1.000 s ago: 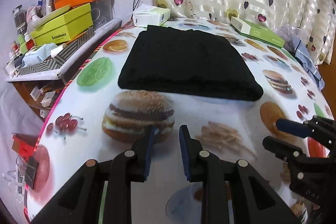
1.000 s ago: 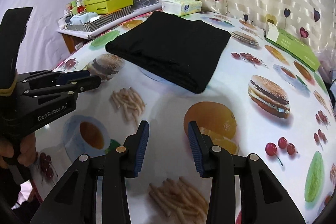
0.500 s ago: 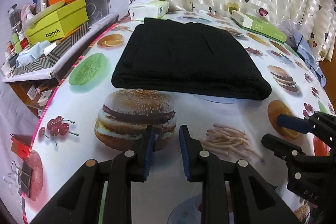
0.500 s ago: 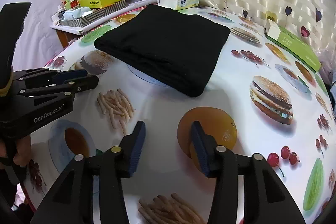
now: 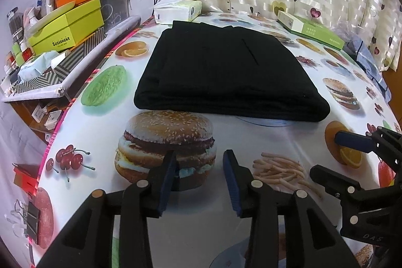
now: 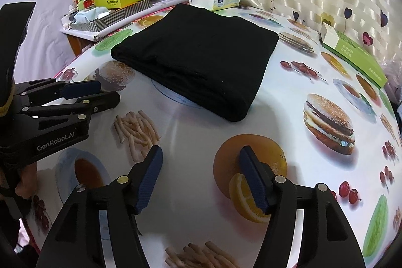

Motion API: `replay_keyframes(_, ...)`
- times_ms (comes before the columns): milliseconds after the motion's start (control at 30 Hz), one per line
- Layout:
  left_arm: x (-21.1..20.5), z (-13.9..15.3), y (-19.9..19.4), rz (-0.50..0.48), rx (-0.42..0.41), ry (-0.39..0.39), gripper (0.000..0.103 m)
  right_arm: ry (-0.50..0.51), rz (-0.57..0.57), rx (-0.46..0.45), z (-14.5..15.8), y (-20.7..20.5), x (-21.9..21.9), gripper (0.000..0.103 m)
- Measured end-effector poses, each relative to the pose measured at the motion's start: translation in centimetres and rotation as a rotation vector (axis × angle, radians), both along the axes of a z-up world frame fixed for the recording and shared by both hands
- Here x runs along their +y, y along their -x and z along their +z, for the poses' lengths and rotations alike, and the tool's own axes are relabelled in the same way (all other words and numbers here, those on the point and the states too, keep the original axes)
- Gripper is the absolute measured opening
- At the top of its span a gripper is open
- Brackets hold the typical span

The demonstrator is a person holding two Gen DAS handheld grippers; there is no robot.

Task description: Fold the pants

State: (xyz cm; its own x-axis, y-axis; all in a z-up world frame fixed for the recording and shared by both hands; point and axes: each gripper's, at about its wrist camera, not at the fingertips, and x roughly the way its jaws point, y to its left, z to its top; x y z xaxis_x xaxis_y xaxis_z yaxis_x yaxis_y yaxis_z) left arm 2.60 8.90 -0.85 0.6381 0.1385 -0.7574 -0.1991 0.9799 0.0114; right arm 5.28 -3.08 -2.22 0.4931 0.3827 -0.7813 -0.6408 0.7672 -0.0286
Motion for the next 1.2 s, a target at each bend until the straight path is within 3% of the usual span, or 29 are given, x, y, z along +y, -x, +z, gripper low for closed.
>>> replay_keyframes(800,0.19,-0.04,-0.05,0.003,-0.001,0.012,0.047,0.001,-0.005,0.002,-0.1,-0.19,-0.04,0.07)
replay_keyframes(933,0.62,-0.13,-0.08,0.022,0.003,0.01,0.055,0.0,-0.005,0.002,-0.1,-0.18,-0.04,0.07)
replay_keyframes(1200,0.74,-0.18,-0.07,0.024,0.002,0.014,0.055,0.002,-0.005,0.001,-0.1,-0.2,-0.06,0.071)
